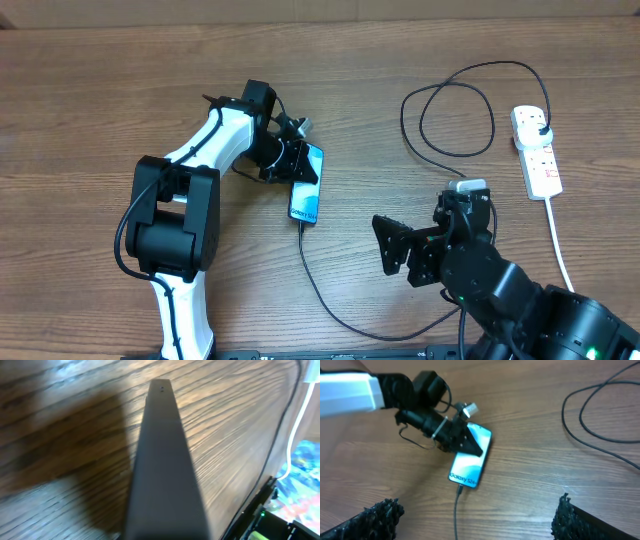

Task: Plug charger to phone and switch on socket
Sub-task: 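Lower the cabled phone toward the table with the left gripper, then lay the phone flat on the table with the left gripper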

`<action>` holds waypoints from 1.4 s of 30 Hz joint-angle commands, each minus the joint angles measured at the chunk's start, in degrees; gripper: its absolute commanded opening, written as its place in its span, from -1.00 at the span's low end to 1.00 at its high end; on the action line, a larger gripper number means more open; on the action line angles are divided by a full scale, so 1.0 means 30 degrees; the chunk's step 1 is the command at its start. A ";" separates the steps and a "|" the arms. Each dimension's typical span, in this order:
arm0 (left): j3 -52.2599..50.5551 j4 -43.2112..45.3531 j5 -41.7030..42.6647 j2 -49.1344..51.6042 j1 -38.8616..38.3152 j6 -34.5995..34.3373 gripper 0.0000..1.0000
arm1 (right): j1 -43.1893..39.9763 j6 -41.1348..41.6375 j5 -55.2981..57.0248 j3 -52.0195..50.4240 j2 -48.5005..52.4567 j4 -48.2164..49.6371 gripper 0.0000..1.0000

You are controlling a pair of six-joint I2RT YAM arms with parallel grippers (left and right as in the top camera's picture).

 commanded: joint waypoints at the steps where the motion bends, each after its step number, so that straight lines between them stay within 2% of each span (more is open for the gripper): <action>1: 0.0474 0.0058 0.1450 0.0131 -0.0087 0.0342 -0.91 | -0.0051 0.0138 0.0350 0.0481 0.0481 -0.0423 1.00; 8: -0.0153 0.0379 0.1443 0.0131 -0.0109 0.0342 -0.91 | -0.0051 0.0131 0.0095 0.0481 0.2251 -0.1239 1.00; 17: -0.3330 0.3519 0.2667 0.0131 -0.0182 0.0335 -0.92 | -0.0051 0.0138 -0.2368 0.0481 0.5078 -0.1137 1.00; 24: -0.4175 0.3759 0.2492 0.0131 -0.0175 0.0342 -0.92 | -0.0051 0.0146 -0.4779 0.0481 0.6943 -0.0452 1.00; 29: -0.4299 0.3592 0.1246 0.0131 -0.0175 0.0328 -0.85 | -0.0051 0.0138 -0.6645 0.0481 0.7883 0.0597 1.00; 34: -0.4299 0.3468 0.1202 0.0131 -0.0175 0.0335 -0.79 | -0.0051 0.0138 -0.7548 0.0481 0.8342 0.1042 1.00; 42: -0.4299 0.3453 0.1071 0.0131 -0.0175 0.0335 -0.53 | -0.0051 0.0138 -0.7548 0.0481 0.8386 0.1049 1.00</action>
